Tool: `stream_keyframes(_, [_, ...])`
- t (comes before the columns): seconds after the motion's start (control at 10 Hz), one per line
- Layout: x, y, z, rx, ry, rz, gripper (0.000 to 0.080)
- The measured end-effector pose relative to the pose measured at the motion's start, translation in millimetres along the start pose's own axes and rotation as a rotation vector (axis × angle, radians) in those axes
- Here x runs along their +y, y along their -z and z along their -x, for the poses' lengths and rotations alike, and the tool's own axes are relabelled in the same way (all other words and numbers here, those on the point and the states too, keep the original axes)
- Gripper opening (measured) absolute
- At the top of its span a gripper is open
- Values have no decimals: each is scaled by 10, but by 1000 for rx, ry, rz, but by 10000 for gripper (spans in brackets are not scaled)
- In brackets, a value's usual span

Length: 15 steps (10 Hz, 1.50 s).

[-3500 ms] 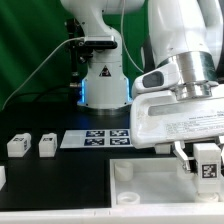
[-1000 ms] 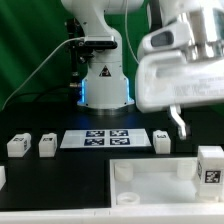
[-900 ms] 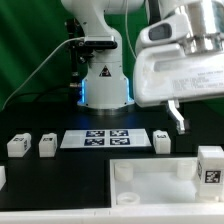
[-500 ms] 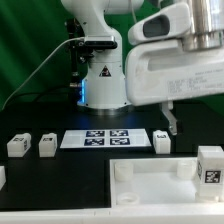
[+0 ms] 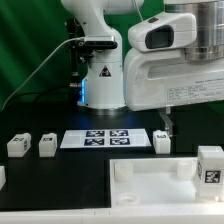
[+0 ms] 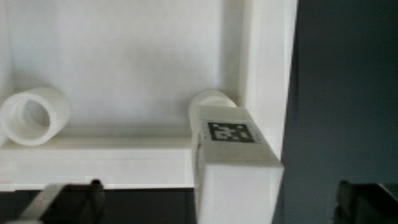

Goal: Assemble one leg

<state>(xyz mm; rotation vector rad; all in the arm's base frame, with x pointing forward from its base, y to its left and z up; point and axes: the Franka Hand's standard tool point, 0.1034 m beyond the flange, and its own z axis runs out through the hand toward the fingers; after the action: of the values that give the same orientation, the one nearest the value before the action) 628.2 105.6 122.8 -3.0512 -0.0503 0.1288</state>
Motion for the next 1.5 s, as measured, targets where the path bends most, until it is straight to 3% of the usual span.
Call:
stream_keyframes(0.2, [35, -153, -133, -4, -1, 32, 649])
stream_keyframes(0.5, [30, -350, -140, -10, -12, 39, 649])
stream_keyframes(0.9, [18, -469, -143, -22, -46, 42, 649])
stream_keyframes(1.0, [24, -469, -142, -22, -47, 42, 562])
stream_keyframes(1.1, [26, -473, -139, -22, -64, 42, 426])
stream_keyframes(1.2, [27, -475, -138, -23, -73, 42, 426])
stream_keyframes(1.3, [27, -477, -136, -22, -121, 43, 292])
stream_keyframes(1.5, [24, -483, -132, -19, -310, 44, 293])
